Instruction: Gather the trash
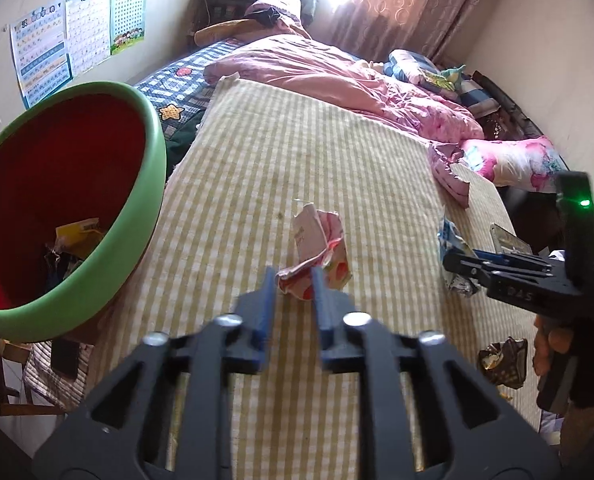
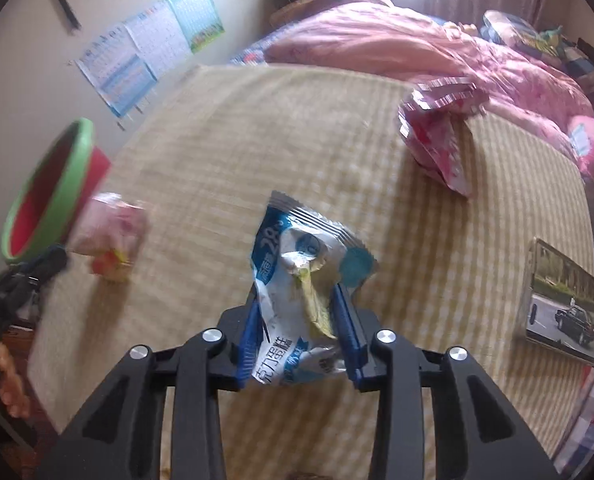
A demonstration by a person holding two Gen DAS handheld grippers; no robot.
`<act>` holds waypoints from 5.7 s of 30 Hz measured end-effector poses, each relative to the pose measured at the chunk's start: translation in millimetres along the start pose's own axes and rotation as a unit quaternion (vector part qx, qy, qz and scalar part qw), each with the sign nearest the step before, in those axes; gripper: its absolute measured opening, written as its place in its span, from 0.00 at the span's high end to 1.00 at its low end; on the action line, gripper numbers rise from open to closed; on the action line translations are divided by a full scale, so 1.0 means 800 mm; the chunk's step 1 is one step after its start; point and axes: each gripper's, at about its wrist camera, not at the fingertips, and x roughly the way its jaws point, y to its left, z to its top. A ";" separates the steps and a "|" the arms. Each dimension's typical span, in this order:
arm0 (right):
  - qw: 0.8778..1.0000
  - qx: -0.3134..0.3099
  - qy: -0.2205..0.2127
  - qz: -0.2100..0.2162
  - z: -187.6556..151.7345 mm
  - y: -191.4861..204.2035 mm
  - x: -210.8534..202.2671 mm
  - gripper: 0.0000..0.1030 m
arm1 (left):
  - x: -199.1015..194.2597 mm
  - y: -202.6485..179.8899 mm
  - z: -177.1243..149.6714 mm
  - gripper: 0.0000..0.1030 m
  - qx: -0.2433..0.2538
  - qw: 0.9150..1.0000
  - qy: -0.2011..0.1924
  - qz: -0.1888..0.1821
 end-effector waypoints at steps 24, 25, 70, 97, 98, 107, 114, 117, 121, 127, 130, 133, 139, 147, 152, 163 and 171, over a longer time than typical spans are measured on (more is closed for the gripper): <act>0.994 0.024 -0.101 0.046 -0.011 0.088 -0.082 0.67 | 0.016 -0.005 0.007 0.57 0.050 0.998 0.008 -0.035; 0.994 0.023 -0.101 0.047 -0.011 0.090 -0.081 0.67 | 0.005 -0.001 0.006 0.57 0.047 0.998 0.001 -0.037; 0.991 -0.018 -0.095 0.094 0.018 0.248 -0.039 0.66 | -0.110 0.155 0.015 0.59 0.008 0.995 -0.089 0.036; 0.985 -0.069 -0.075 0.137 0.094 0.350 0.030 0.65 | -0.128 0.247 0.012 0.59 -0.044 0.992 -0.088 0.075; 0.985 -0.069 -0.074 0.136 0.095 0.351 0.032 0.64 | -0.127 0.248 0.012 0.59 -0.046 0.992 -0.087 0.075; 0.986 -0.058 -0.080 0.136 0.097 0.349 0.030 0.45 | -0.123 0.248 0.012 0.59 -0.045 0.993 -0.082 0.072; 0.985 -0.050 -0.092 0.136 0.091 0.341 0.012 0.41 | -0.118 0.237 0.011 0.59 -0.038 0.994 -0.077 0.066; 0.985 -0.047 -0.099 0.135 0.085 0.336 0.002 0.41 | -0.117 0.229 0.010 0.59 -0.033 0.995 -0.075 0.063; 0.985 -0.040 -0.107 0.132 0.080 0.324 -0.009 0.40 | -0.115 0.225 0.009 0.59 -0.030 0.995 -0.072 0.061; 0.985 -0.027 -0.111 0.125 0.072 0.308 -0.019 0.40 | -0.111 0.218 0.007 0.56 -0.027 0.996 -0.068 0.059; 0.985 -0.021 -0.115 0.125 0.067 0.302 -0.025 0.40 | -0.110 0.215 0.007 0.52 -0.025 0.996 -0.068 0.059; 0.986 -0.023 -0.115 0.122 0.062 0.294 -0.032 0.40 | -0.111 0.214 0.008 0.44 -0.024 0.996 -0.069 0.060; 0.988 0.002 -0.133 0.076 0.049 0.238 -0.058 0.40 | -0.110 0.204 0.011 0.39 -0.021 0.996 -0.071 0.058; 0.990 0.058 -0.129 0.026 0.018 0.158 -0.072 0.40 | -0.098 0.171 0.005 0.39 -0.001 0.998 -0.057 0.036; 0.990 0.069 -0.123 0.016 -0.003 0.131 -0.081 0.40 | -0.090 0.129 -0.007 0.39 0.013 0.999 -0.046 0.006; 0.993 0.071 -0.099 0.004 -0.048 0.068 -0.100 0.40 | -0.076 0.073 -0.054 0.37 0.012 1.000 -0.014 0.007; 0.993 0.075 -0.089 0.000 -0.079 0.025 -0.113 0.40 | -0.077 0.031 -0.074 0.37 0.011 1.000 -0.004 -0.014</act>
